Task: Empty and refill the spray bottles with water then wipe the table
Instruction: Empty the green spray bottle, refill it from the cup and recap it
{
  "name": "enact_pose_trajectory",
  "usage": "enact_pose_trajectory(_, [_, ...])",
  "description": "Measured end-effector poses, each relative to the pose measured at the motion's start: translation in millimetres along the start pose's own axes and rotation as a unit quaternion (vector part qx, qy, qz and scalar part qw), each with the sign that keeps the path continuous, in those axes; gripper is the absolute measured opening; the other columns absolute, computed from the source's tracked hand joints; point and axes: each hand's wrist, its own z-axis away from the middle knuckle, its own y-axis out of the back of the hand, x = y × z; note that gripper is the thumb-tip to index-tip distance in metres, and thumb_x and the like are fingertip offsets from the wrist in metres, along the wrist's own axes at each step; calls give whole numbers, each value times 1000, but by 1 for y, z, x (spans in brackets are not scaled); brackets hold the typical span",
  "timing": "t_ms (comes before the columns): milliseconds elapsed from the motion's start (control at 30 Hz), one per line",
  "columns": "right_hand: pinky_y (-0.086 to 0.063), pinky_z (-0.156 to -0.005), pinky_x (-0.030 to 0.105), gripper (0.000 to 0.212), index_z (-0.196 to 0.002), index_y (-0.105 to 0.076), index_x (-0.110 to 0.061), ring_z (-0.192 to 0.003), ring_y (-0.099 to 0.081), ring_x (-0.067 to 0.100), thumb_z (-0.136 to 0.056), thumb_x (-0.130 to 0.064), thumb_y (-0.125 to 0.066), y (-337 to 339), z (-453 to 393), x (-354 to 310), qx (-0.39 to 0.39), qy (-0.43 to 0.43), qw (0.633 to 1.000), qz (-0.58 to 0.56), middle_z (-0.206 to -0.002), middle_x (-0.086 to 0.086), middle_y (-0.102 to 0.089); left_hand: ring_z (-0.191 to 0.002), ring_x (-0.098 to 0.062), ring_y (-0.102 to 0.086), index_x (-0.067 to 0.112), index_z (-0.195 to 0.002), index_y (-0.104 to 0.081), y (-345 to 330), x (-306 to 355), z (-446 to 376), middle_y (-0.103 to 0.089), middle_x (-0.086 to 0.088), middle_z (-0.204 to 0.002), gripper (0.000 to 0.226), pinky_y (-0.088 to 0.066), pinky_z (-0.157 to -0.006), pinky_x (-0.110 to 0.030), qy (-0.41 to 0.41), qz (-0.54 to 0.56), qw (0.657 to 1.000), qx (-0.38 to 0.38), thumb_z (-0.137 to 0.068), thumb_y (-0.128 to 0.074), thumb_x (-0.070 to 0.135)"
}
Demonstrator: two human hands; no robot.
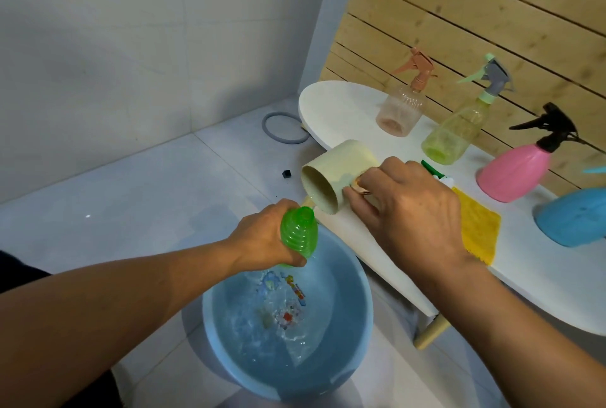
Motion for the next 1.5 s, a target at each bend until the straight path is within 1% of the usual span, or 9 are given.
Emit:
enact_pose_trajectory(133, [-33, -54, 30, 30, -80, -59, -25, -72, -55, 22, -92, -53, -61, -31, -1, 5, -67, -182, 973, -123, -79, -5, -58, -107, -19, -64, 43, -133, -43, 0, -6, 2, -62, 10, -117, 92, -56, -93, -43, 0, 38, 999, -11, -59, -96, 38])
enact_pose_trajectory(300, [-38, -56, 31, 44, -76, -60, -17, -69, -59, 22, -88, -59, -61, -95, 3, 15, -212, -354, 880, -235, -69, -4, -63, -102, -14, -63, 38, -130, -45, 1, -20, 5, -62, 10, -112, 89, -54, -86, -33, 8, 56, 998, -1, -61, -100, 27])
enact_pose_trajectory(467, [-41, -63, 32, 38, -74, -62, -8, -71, -54, 28, -97, -37, -56, -164, 28, 13, -393, -379, 781, -304, -74, 8, -60, -101, -16, -65, 34, -125, -49, 1, -32, 7, -66, 7, -109, 85, -54, -90, -38, 19, 73, 997, 14, -60, -102, 24])
enact_pose_trajectory(567, [-38, -64, 29, 30, -75, -62, -10, -76, -55, 26, -98, -27, -53, -201, 55, 6, -449, -344, 779, -269, -78, 7, -58, -100, -15, -65, 34, -125, -49, -1, -36, 6, -66, 6, -109, 84, -53, -88, -34, 27, 80, 996, 17, -61, -102, 21])
enact_pose_trajectory(733, [-38, -69, 29, 26, -83, -63, -15, -82, -59, 24, -100, -23, -45, -240, 94, -4, -465, -263, 820, -204, -94, 7, -68, -103, -17, -64, 33, -125, -50, -4, -43, 5, -64, 1, -114, 82, -53, -86, -31, 30, 92, 995, 13, -63, -101, 14])
enact_pose_trajectory(1067, [-52, -96, 38, 31, -126, -65, -15, -120, -64, 29, -98, -11, -51, -277, 132, -36, -543, -98, 831, -72, -128, 8, -64, -96, -6, -62, 37, -122, -51, -2, -52, -2, -65, 8, -110, 79, -51, -80, -22, 49, 82, 995, 12, -63, -100, 17])
enact_pose_trajectory(1233, [-51, -92, 34, 28, -118, -69, -13, -115, -65, 30, -102, -19, -48, -275, 134, -45, -534, -195, 808, -159, -122, 10, -68, -102, -10, -63, 43, -121, -49, 1, -55, -3, -63, 10, -112, 81, -54, -87, -31, 56, 74, 996, 9, -62, -101, 22])
enact_pose_trajectory(1367, [-38, -67, 32, 31, -68, -54, -14, -78, -58, 26, -98, -22, -58, -266, 124, -27, -457, -347, 766, -289, -79, 12, -61, -103, -12, -64, 43, -121, -49, 4, -54, 1, -62, 10, -113, 81, -55, -92, -42, 58, 67, 996, 7, -56, -97, 33])
enact_pose_trajectory(1500, [-35, -61, 31, 38, -63, -55, -11, -62, -44, 19, -95, -29, -65, -251, 119, -14, -385, -455, 703, -387, -63, 5, -50, -104, -15, -64, 48, -119, -46, 8, -51, 7, -62, 12, -113, 84, -55, -94, -47, 55, 55, 997, 14, -48, -90, 50])
